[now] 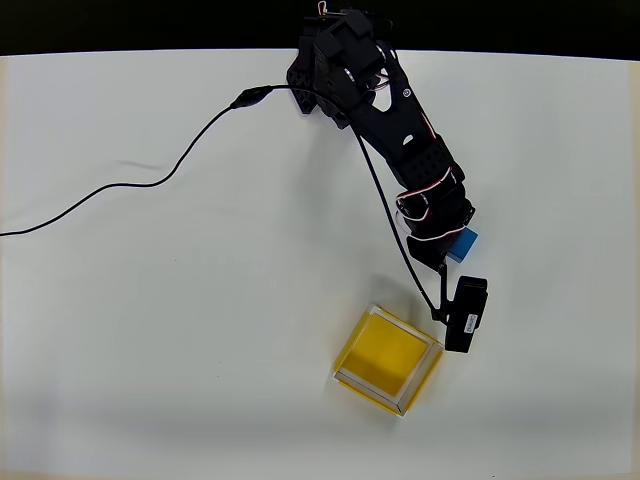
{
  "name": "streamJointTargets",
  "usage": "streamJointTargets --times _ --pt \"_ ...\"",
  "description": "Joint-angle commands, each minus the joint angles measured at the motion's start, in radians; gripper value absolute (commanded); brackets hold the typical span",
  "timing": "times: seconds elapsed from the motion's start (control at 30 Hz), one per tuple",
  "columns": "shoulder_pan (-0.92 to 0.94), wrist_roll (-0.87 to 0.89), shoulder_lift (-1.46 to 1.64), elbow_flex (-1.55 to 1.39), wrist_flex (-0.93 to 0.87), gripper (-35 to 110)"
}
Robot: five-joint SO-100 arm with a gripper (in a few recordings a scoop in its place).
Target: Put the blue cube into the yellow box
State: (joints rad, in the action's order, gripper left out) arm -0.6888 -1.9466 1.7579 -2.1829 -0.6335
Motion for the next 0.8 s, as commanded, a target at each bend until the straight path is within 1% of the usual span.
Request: streamJointTargets --times 0.0,0.23,0.33,0.53,0.77 --pt "0.077 -0.044 0.156 0.132 0.040 17" --pt "0.175 -0.055 0.181 0.331 0.048 17" --pt "0.218 -0.069 0.169 0.397 0.080 17" --pt "0.302 -0.117 0.118 0.449 0.184 17" --pt "0.422 -0.133 -0.012 0.541 0.213 17"
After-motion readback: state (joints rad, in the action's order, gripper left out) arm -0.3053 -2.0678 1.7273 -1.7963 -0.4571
